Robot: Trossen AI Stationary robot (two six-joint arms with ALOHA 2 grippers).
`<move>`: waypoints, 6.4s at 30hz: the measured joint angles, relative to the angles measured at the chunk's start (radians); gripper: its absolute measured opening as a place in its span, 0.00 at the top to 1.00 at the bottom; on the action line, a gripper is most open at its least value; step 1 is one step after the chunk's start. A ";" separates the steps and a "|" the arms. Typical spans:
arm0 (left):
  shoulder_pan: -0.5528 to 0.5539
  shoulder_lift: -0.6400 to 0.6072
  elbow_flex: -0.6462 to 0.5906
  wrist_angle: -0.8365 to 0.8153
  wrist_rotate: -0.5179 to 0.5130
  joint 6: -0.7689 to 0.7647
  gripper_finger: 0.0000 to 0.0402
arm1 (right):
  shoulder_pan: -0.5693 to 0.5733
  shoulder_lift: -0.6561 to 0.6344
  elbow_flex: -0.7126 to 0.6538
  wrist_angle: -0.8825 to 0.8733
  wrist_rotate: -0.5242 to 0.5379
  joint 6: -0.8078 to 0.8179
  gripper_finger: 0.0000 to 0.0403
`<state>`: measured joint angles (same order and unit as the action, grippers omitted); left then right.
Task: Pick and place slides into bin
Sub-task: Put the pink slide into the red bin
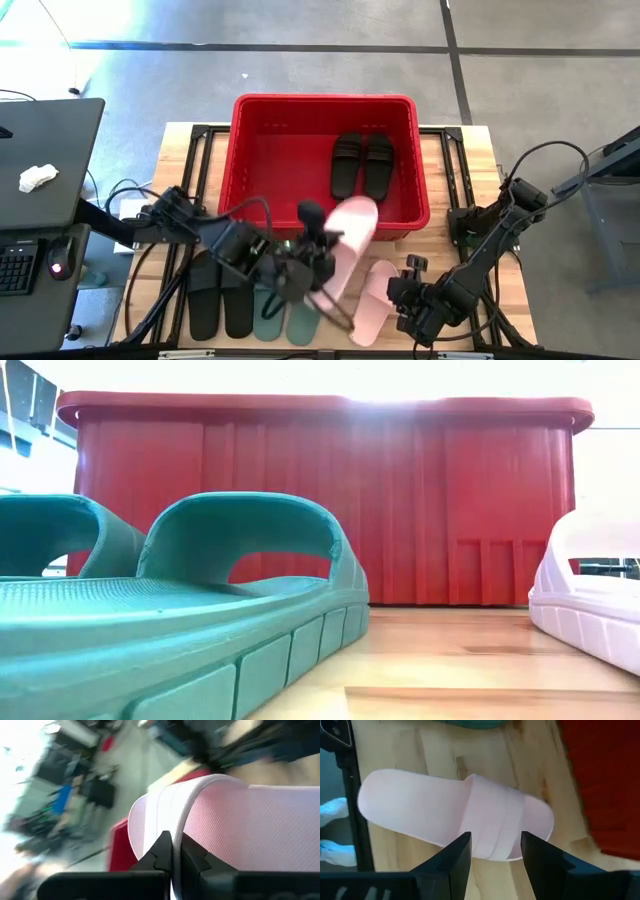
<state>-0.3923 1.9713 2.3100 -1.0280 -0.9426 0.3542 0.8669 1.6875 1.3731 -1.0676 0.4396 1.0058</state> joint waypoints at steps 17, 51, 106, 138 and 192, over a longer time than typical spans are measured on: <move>0.481 -0.017 0.000 -0.404 -0.016 0.007 1.00 | -0.003 0.000 0.000 -0.132 0.245 -0.072 0.60; 0.883 -0.213 -0.774 0.103 0.311 0.296 1.00 | -0.334 -0.241 0.000 -0.204 0.510 -0.263 0.60; 1.047 -0.236 -1.170 0.477 0.481 0.634 0.70 | -0.436 -0.316 0.000 -0.147 0.416 -0.307 0.60; 1.014 -0.234 -0.670 0.147 0.918 0.312 0.51 | -0.435 -0.374 0.000 -0.084 0.288 -0.394 0.60; 0.503 -0.235 -0.332 -0.310 0.733 0.265 0.68 | -0.077 0.241 0.073 0.038 -0.101 0.223 0.60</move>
<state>0.1108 1.7363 1.9785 -1.3384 -0.2094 0.6193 0.7899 1.9286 1.4459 -1.0301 0.3388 1.2290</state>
